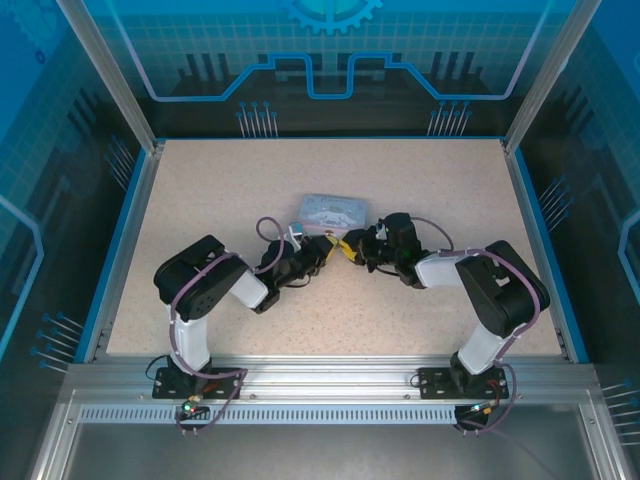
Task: Unlock a padlock with a key
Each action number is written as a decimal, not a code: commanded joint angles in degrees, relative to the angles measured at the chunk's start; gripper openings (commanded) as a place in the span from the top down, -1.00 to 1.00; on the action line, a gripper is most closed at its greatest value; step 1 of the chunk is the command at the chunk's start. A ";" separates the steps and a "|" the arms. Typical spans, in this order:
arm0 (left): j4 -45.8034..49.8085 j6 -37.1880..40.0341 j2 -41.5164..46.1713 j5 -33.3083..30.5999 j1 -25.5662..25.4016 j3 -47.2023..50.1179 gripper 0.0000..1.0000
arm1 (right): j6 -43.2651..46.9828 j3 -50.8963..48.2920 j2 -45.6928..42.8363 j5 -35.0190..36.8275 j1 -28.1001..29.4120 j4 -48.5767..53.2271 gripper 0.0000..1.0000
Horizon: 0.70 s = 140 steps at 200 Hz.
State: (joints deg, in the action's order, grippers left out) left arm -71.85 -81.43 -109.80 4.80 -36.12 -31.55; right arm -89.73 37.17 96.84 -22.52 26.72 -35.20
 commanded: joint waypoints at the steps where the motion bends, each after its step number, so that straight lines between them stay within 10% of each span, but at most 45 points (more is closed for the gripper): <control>1: -4.64 -1.88 -1.30 4.19 -1.78 1.14 1.00 | 1.61 1.57 -3.33 -1.73 0.86 -2.70 0.20; 45: -4.26 -3.86 -1.24 3.82 -1.32 0.80 1.00 | 7.43 -1.51 -9.63 -3.46 -0.73 4.96 -0.39; 140: -1.70 -5.52 -0.19 4.52 -0.88 -0.69 1.00 | 49.04 9.82 -23.16 6.79 1.28 51.16 -0.33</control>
State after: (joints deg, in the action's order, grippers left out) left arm -72.29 -85.65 -110.21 7.55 -37.01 -31.18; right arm -58.54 40.82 75.13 -22.98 25.58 0.25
